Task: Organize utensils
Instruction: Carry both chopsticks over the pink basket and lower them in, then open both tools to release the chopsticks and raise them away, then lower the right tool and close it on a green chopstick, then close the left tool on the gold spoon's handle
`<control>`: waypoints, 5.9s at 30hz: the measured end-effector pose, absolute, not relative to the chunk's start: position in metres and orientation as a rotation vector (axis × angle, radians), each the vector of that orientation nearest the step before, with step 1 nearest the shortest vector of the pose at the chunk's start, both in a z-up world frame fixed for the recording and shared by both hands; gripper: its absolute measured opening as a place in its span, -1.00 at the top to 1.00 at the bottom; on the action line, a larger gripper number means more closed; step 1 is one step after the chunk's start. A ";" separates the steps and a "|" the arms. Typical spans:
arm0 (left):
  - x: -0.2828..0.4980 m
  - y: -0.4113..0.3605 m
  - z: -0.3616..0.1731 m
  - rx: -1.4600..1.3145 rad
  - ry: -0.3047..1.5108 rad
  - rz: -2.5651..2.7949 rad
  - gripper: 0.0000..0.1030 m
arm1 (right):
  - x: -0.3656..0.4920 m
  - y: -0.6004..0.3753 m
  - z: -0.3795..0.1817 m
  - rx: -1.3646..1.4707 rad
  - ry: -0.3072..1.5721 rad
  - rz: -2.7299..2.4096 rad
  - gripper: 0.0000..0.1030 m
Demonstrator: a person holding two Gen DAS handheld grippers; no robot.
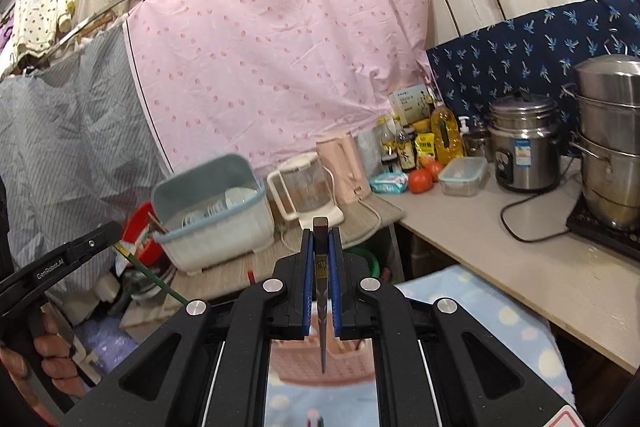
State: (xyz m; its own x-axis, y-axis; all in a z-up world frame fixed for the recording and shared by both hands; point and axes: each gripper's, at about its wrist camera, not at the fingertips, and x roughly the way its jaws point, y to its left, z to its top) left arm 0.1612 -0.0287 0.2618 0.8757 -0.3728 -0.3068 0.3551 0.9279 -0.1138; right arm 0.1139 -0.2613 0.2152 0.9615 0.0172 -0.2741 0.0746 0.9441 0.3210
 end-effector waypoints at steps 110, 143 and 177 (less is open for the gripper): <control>0.016 -0.007 -0.056 0.045 0.995 -0.326 -0.21 | -0.032 -0.153 -0.075 0.173 0.913 -0.007 0.39; 0.021 -0.039 -0.064 0.036 1.017 -0.383 -0.20 | -0.044 -0.182 -0.071 0.232 0.897 -0.052 0.86; 0.025 -0.013 -0.038 0.032 0.952 -0.362 0.98 | -0.055 -0.187 -0.027 0.270 0.786 -0.037 0.86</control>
State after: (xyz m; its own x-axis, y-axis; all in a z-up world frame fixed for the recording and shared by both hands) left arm 0.0254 -0.0127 -0.0380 0.5246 -0.2887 -0.8009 0.3164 0.9395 -0.1314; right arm -0.0546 -0.1875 -0.0273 0.7077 0.0671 -0.7033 0.1332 0.9650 0.2261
